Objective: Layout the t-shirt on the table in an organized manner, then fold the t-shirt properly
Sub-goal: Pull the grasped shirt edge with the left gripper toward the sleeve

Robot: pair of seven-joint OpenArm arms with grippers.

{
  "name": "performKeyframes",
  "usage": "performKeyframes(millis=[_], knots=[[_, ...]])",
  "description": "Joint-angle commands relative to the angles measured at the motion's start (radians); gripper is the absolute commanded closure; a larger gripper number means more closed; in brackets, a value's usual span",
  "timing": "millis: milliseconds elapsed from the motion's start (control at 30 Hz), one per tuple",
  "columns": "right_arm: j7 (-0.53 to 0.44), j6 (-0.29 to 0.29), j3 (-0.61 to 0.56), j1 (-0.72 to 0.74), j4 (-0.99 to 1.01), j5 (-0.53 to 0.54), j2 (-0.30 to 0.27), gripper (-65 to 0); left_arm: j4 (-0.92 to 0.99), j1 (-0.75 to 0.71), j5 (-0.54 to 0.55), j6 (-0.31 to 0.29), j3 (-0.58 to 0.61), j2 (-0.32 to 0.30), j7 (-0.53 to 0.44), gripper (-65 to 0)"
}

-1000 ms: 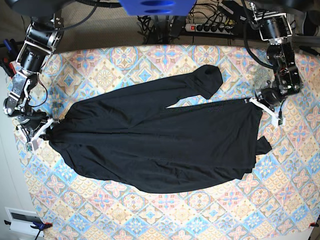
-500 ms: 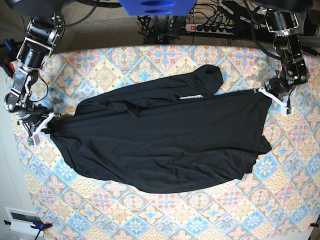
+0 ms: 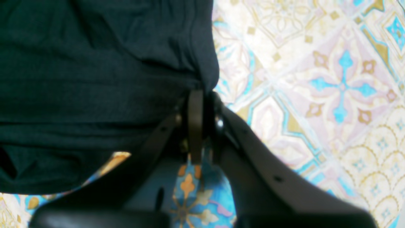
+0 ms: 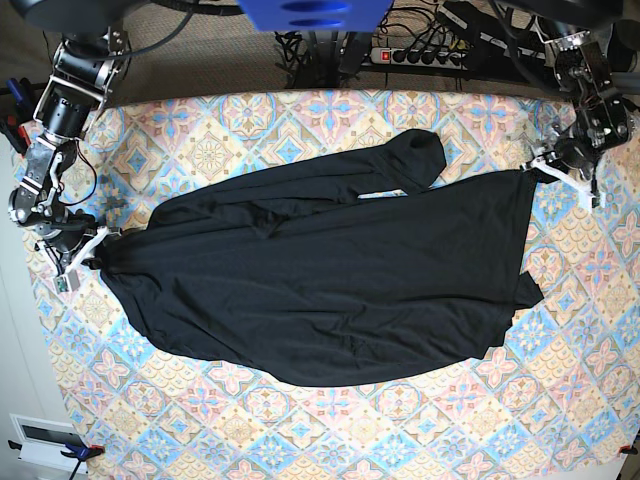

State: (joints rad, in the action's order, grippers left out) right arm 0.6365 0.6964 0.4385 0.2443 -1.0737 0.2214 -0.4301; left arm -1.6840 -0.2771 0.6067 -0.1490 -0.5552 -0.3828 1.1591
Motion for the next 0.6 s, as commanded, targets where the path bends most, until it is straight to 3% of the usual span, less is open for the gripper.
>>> performKeyframes(millis=[0,133,233,433,567], knots=[[-0.020,-0.001,0.006,0.020,-0.018,0.016,-0.023,0.0,-0.037,-0.030,0.045,0.001,-0.015,-0.020,-0.009,-30.3],[-0.020,-0.001,0.006,0.020,-0.018,0.016,-0.022,0.0,-0.164,-0.110,0.190,0.001,-0.004,0.002,-0.011,-31.0],[-0.020,-0.001,0.006,0.020,-0.018,0.016,-0.022,0.0,-0.219,-0.115,0.239,0.001,0.068,0.029,-0.008,-31.0],[-0.020,-0.001,0.006,0.020,-0.018,0.016,-0.022,0.0,-0.261,-0.055,0.226,0.002,0.291,0.069,-0.014,-31.0],[-0.020,-0.001,0.006,0.020,-0.018,0.016,-0.022,0.0,-0.259,-0.011,0.109,0.002,0.400,0.106,-0.014,-31.0]])
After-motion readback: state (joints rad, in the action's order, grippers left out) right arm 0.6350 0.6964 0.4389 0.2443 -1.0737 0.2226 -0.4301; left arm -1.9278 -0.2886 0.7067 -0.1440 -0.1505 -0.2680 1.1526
